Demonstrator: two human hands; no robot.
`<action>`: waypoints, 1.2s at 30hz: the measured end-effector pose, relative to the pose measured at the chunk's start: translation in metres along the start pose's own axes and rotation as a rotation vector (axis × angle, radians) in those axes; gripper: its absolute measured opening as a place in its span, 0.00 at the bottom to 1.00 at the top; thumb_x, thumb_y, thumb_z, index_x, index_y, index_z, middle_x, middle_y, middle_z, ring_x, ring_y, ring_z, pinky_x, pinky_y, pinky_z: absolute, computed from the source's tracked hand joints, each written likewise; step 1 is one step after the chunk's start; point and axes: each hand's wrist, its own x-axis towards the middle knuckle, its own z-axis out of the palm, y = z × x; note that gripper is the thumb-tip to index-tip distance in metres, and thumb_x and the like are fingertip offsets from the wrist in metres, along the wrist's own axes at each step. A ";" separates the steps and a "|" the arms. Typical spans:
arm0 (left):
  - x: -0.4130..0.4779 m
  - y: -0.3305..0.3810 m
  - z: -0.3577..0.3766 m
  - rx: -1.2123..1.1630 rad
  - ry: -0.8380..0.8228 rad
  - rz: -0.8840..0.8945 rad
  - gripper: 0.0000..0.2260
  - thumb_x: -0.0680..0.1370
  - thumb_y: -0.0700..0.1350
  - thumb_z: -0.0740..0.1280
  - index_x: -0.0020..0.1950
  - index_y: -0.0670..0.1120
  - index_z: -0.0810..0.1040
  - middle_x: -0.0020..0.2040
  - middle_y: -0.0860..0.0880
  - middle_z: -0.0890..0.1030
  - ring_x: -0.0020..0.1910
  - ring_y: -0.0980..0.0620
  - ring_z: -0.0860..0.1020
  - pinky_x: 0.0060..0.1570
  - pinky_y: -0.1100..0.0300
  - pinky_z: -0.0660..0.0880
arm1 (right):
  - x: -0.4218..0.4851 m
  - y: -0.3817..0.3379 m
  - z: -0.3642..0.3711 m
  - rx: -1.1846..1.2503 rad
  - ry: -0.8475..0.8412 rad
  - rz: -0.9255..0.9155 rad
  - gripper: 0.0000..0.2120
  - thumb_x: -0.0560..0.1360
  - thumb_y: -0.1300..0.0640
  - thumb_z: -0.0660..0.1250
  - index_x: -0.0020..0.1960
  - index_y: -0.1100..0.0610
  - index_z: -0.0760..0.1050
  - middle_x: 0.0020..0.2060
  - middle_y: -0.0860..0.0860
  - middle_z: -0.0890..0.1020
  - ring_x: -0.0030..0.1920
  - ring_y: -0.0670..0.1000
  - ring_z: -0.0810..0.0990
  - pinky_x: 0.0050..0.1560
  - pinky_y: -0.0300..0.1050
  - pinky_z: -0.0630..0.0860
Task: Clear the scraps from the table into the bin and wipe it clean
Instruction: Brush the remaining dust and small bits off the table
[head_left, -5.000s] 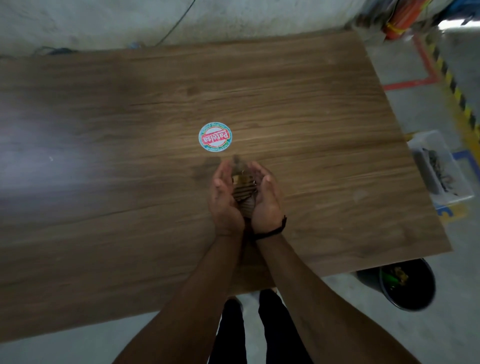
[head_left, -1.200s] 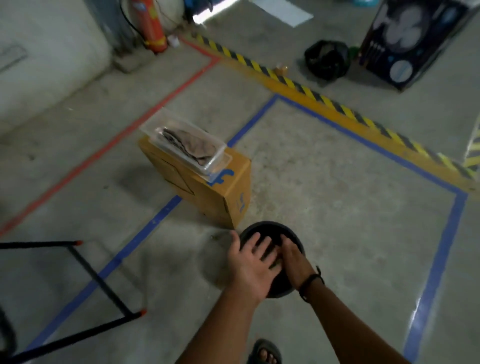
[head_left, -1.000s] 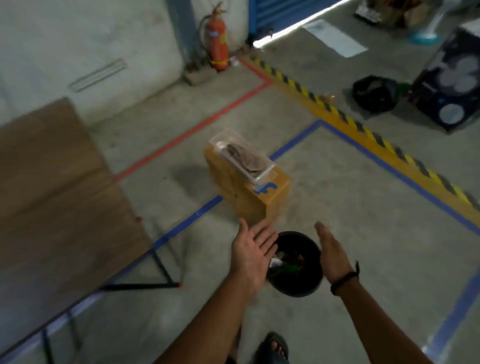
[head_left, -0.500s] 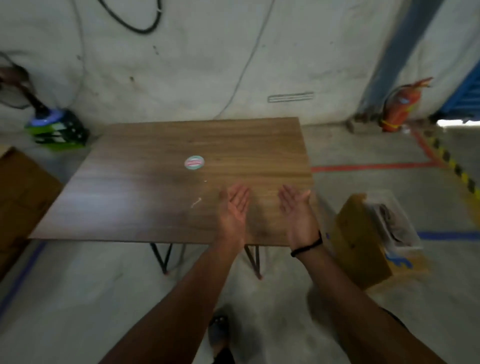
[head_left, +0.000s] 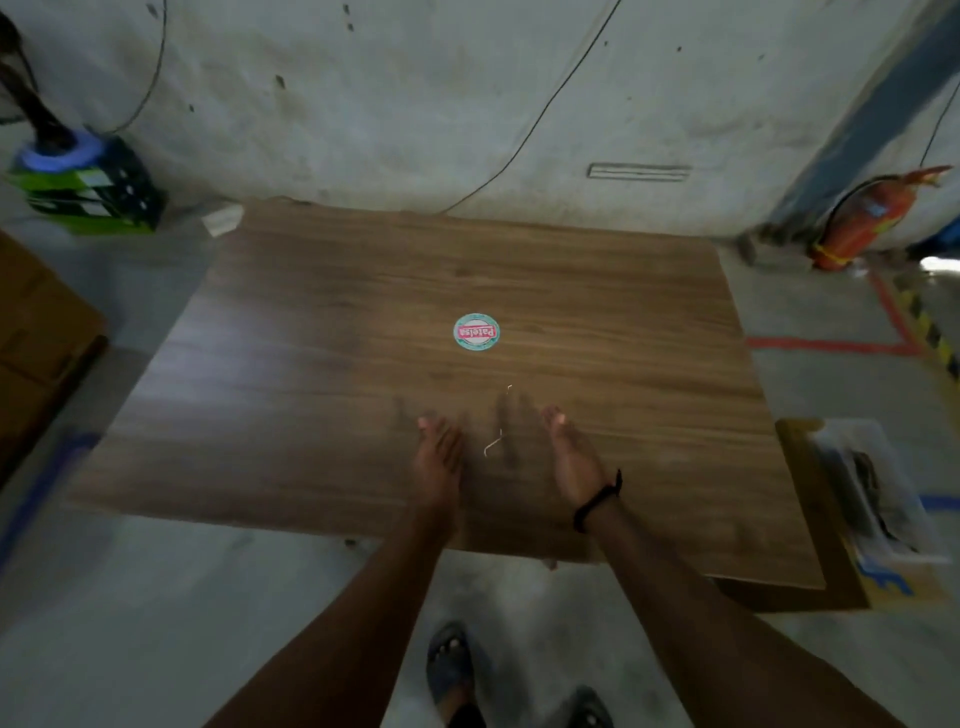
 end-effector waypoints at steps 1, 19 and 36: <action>0.003 0.002 0.000 0.004 -0.005 -0.008 0.25 0.82 0.57 0.48 0.73 0.43 0.64 0.72 0.42 0.68 0.70 0.46 0.68 0.69 0.54 0.61 | 0.007 0.000 0.004 -0.076 0.001 -0.035 0.24 0.81 0.46 0.55 0.72 0.57 0.63 0.72 0.52 0.66 0.69 0.42 0.62 0.67 0.30 0.55; 0.090 0.093 -0.132 1.766 0.301 0.430 0.35 0.80 0.61 0.51 0.76 0.36 0.53 0.77 0.35 0.52 0.76 0.38 0.50 0.74 0.44 0.48 | 0.080 0.010 0.038 -1.132 -0.228 -0.292 0.38 0.72 0.38 0.41 0.77 0.57 0.53 0.77 0.54 0.53 0.77 0.53 0.49 0.74 0.47 0.43; 0.028 -0.001 -0.055 0.604 -0.197 0.411 0.15 0.78 0.46 0.61 0.65 0.49 0.75 0.63 0.50 0.78 0.64 0.57 0.74 0.66 0.57 0.69 | 0.044 0.007 0.025 -0.860 -0.079 -0.245 0.15 0.72 0.64 0.64 0.58 0.61 0.79 0.60 0.59 0.80 0.62 0.58 0.76 0.65 0.42 0.68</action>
